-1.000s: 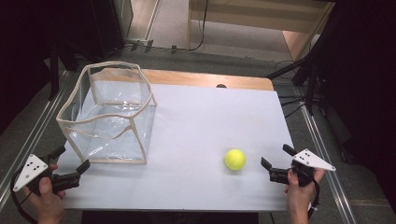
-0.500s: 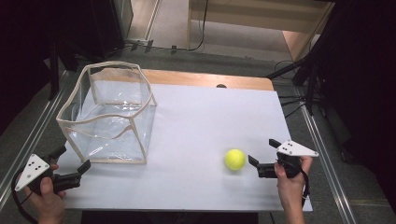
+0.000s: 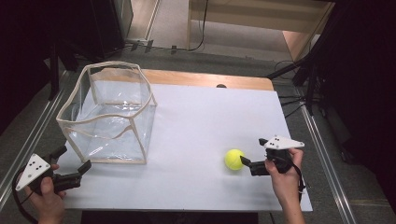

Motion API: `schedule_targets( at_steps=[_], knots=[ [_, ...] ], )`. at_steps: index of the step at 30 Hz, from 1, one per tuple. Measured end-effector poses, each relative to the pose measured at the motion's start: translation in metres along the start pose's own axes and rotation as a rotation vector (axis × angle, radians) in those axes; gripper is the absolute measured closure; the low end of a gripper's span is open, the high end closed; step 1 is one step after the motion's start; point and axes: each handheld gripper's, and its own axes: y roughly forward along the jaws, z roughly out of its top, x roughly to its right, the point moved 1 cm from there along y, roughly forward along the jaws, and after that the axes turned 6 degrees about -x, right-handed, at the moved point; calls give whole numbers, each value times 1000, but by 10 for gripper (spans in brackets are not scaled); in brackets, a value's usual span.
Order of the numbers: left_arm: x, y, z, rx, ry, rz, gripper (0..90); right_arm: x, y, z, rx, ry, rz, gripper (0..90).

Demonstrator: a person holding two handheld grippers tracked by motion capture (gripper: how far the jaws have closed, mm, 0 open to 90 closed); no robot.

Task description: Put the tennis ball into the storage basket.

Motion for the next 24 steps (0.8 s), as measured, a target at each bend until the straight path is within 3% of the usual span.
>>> schedule_targets(
  at_steps=[3, 24],
  knots=[
    [0, 1, 0, 2, 6, 0, 0, -2, 4, 1, -21, -15, 29, 40],
    [1, 1, 0, -7, 13, 0, 0, -16, 40, 10, -237, -83, 68, 40]
  ],
)
